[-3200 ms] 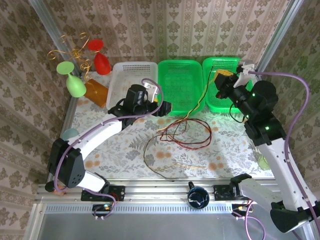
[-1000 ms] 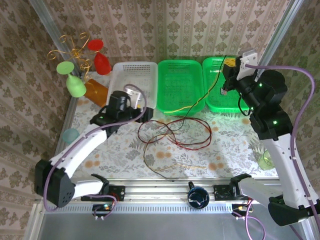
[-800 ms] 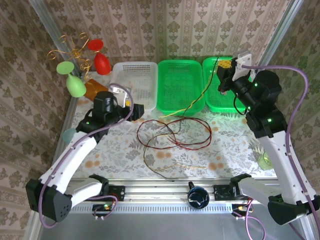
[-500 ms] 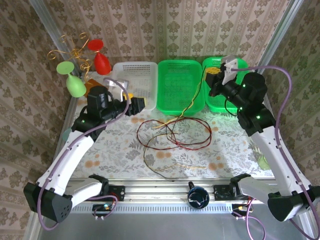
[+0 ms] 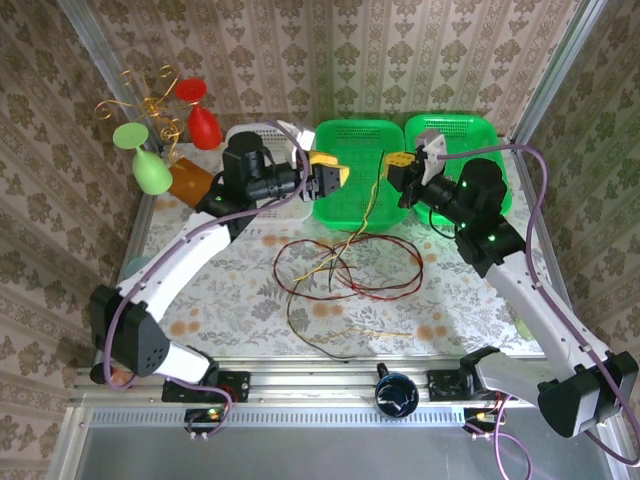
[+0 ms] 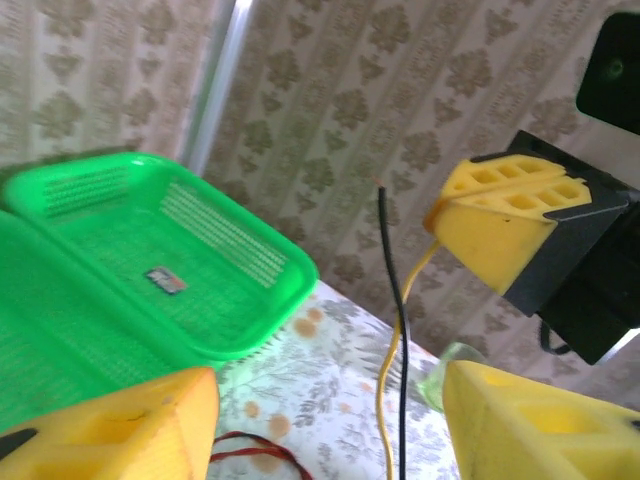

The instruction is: Untangle the cables

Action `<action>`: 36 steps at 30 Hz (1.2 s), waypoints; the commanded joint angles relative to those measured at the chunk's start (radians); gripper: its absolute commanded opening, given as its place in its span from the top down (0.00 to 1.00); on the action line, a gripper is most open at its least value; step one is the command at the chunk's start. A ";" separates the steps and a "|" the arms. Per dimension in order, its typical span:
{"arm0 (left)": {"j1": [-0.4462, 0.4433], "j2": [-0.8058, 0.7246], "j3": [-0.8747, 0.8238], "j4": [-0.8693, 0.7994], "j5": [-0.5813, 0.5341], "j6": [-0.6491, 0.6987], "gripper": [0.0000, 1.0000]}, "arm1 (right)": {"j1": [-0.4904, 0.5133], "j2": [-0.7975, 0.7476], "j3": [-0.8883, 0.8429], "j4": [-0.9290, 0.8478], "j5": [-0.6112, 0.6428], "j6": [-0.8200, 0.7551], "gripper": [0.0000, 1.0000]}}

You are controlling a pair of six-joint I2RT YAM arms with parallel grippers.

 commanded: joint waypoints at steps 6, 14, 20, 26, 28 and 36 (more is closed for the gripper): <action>-0.022 0.055 -0.007 0.232 0.201 -0.070 0.41 | 0.008 -0.030 -0.028 0.110 -0.134 -0.033 1.00; -0.039 0.062 -0.072 0.323 0.246 -0.120 0.47 | 0.008 -0.020 -0.034 0.197 -0.154 0.040 1.00; -0.051 0.070 -0.100 0.367 0.252 -0.134 0.52 | 0.009 -0.003 -0.014 0.205 -0.163 0.057 1.00; -0.074 0.094 -0.097 0.402 0.253 -0.159 0.60 | 0.008 0.007 0.002 0.202 -0.171 0.056 1.00; -0.078 0.098 -0.099 0.414 0.252 -0.169 0.72 | 0.008 0.010 0.002 0.204 -0.169 0.056 1.00; -0.077 0.093 -0.120 0.415 0.233 -0.164 0.94 | 0.007 0.006 0.006 0.205 -0.172 0.062 1.00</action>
